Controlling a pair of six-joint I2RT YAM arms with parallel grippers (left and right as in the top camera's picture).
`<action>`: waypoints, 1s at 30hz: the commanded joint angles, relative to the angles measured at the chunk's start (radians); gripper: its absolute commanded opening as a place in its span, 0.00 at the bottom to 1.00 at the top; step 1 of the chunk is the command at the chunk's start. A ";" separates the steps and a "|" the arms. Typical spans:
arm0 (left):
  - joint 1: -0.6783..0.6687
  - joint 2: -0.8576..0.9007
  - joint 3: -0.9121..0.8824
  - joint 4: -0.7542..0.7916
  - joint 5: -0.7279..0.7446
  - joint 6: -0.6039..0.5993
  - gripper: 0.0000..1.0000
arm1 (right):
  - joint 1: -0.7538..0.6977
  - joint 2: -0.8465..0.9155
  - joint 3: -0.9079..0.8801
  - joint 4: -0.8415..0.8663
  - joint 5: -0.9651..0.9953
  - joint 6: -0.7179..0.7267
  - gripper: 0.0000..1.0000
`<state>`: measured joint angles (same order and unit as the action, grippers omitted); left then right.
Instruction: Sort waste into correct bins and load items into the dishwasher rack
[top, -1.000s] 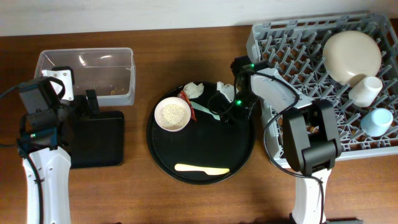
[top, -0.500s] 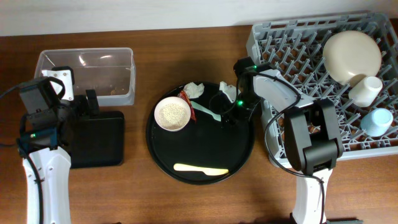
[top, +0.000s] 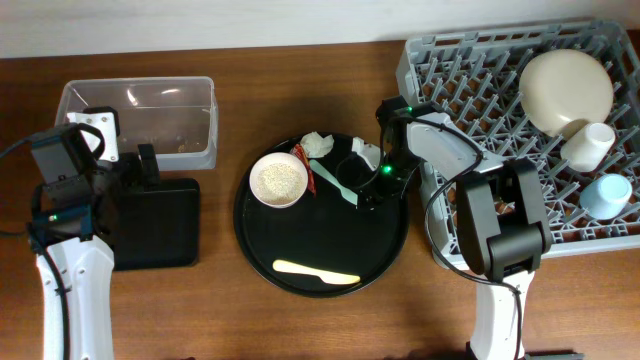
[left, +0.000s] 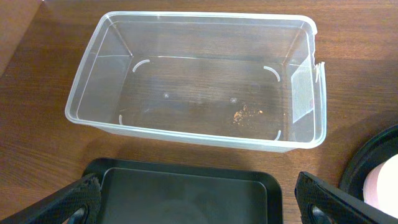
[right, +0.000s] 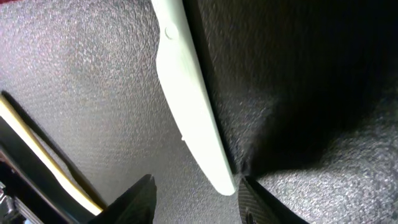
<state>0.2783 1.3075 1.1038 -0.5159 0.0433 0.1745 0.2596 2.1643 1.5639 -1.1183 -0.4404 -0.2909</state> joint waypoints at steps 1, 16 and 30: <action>0.005 0.000 0.021 0.002 -0.006 -0.013 0.99 | 0.003 0.004 -0.006 -0.017 -0.024 -0.008 0.51; 0.005 0.000 0.021 0.002 -0.006 -0.013 0.99 | 0.042 0.004 -0.018 -0.014 0.028 -0.008 0.56; 0.005 0.000 0.021 0.002 -0.006 -0.013 0.99 | 0.056 0.004 -0.018 0.014 0.129 -0.007 0.40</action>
<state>0.2783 1.3075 1.1038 -0.5159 0.0433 0.1745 0.3161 2.1590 1.5520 -1.1042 -0.3355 -0.2897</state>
